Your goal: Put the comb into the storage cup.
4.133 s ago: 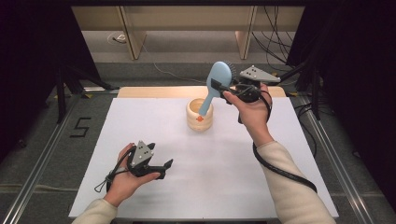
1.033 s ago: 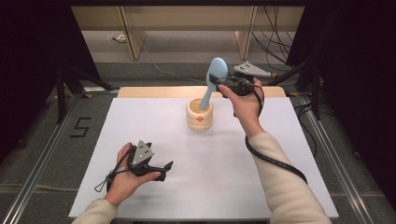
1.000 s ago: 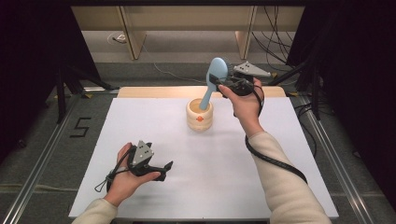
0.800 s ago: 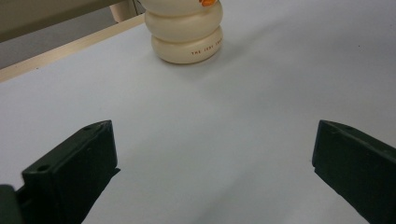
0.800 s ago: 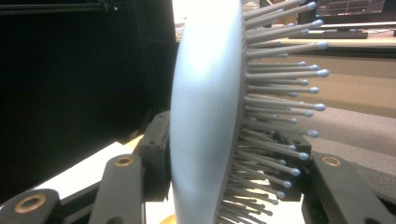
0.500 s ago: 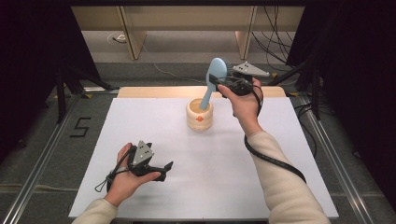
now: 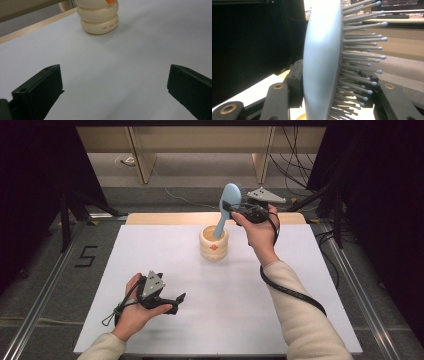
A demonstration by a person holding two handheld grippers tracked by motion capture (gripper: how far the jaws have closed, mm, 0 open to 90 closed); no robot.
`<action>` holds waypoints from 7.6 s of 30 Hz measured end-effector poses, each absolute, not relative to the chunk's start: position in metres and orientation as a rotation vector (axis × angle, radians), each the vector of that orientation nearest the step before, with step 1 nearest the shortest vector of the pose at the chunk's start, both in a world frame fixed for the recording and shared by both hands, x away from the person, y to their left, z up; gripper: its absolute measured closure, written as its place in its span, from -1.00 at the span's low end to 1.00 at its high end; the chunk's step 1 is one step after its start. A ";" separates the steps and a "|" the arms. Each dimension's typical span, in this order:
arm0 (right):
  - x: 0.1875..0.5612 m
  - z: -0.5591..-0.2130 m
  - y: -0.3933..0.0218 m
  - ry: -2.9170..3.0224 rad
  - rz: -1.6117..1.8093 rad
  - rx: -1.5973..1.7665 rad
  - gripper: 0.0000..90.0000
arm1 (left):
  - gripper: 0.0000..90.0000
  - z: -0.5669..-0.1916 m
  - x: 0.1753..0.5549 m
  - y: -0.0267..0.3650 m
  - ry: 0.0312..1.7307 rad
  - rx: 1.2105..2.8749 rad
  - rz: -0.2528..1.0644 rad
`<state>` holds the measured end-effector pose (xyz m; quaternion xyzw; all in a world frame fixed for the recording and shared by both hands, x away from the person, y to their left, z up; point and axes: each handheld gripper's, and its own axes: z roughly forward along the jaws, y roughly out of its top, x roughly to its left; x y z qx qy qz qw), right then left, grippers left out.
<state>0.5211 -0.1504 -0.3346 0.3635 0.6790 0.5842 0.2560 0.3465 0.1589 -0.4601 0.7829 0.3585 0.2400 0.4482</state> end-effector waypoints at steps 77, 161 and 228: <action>0.537 -0.365 -0.137 1.851 1.529 1.074 0.11 | -1.00 -0.461 0.347 0.159 0.892 1.936 0.583; 0.551 -0.402 -0.151 1.817 1.551 1.337 -0.19 | -0.99 -0.464 0.348 0.156 0.894 1.935 0.564; 0.492 -0.394 -0.199 2.029 1.512 1.150 -0.99 | -0.99 -0.469 0.354 0.159 0.934 1.922 0.559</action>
